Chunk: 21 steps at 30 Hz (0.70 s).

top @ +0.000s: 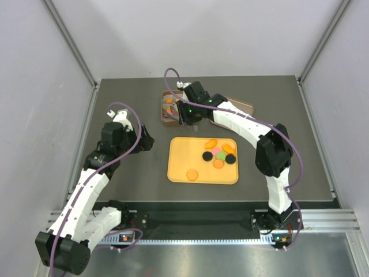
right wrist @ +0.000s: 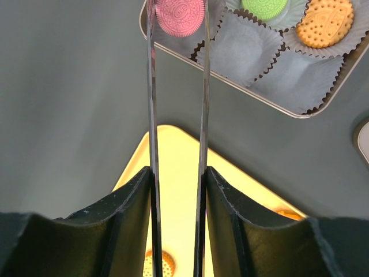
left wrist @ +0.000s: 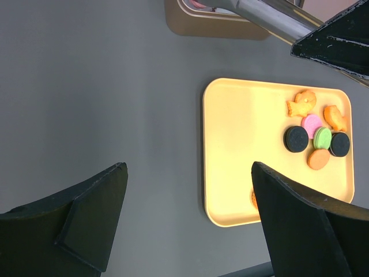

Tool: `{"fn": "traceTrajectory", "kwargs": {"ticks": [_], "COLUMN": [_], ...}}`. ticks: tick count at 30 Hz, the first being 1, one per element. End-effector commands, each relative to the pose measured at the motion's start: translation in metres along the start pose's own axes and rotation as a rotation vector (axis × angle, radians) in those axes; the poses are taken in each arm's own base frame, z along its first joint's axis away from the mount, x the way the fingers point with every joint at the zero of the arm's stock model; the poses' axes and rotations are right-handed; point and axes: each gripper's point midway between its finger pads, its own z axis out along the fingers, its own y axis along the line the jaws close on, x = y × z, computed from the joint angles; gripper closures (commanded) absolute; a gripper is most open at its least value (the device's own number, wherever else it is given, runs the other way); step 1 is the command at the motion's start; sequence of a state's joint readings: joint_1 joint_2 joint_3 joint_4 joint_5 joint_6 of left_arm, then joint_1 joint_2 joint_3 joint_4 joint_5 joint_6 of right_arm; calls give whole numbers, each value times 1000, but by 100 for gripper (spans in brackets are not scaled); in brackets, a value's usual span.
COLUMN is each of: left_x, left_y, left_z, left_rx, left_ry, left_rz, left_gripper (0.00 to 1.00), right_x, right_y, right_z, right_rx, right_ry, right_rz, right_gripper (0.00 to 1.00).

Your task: Pack the cookies

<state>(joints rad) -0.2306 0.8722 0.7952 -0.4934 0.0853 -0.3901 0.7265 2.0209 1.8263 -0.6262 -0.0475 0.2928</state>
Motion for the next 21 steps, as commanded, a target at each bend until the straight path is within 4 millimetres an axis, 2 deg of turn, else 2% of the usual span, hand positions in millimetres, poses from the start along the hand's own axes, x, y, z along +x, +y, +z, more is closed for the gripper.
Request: {"fn": "traceTrajectory", "kwargs": {"ticks": [1,21], "left_x": [-12,-13], "left_y": [-4,-4], "left_z": [-4,-5], "left_rx": [18,18], "left_ry": [-54,-57], "left_rz": [4,4], "left_gripper": [7,7], "right_x": [-16,-16], "right_y": [13,14], "right_z": [-1,0], "right_rx": [-32,-35], "right_ry": [-60,-58], "right_rz": [-4,-5], "right_gripper": [61,56]}}
